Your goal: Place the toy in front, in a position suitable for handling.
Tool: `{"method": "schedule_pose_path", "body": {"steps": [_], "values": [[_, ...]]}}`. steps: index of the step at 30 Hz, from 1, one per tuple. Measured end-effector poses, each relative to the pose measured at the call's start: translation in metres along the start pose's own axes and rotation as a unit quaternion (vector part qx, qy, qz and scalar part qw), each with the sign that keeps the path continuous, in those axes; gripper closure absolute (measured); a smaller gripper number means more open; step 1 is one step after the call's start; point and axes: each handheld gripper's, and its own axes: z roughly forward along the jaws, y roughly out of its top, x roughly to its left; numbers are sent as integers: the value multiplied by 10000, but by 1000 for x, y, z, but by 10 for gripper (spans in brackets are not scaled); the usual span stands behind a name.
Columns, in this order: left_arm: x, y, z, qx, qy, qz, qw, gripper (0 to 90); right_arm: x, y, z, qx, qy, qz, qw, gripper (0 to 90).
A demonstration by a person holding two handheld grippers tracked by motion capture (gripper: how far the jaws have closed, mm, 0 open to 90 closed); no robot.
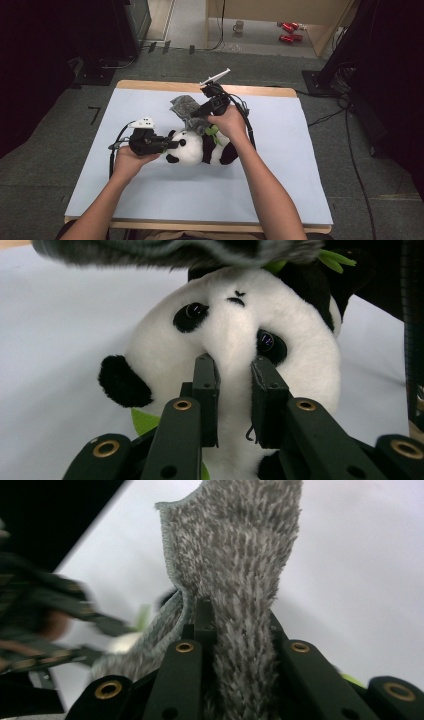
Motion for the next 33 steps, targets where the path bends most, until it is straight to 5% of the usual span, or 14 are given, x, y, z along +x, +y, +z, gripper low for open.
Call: {"method": "schedule_pose_path", "body": {"steps": [5,9,12,14,18,28,33], "values": [[0,0,0,-23,99,-4,9999,764,28,3,-9,-85,336,-303,9989,787],[0,1,0,-85,171,-26,9998,764,42,-1,-1,116,532,-468,9974,787],[-1,1,0,-124,194,3,9997,765,39,-7,13,387,683,-358,9963,787],[-1,2,0,-38,229,39,9997,766,33,-10,22,607,568,-281,9961,787],[1,1,2,23,188,-48,9998,772,16,-10,28,680,651,-152,9954,786],[4,-1,2,142,190,-161,9996,776,-4,-4,33,648,364,91,9972,782],[3,-2,1,150,145,-93,9997,777,-19,-2,32,757,-283,163,9966,786]]}}
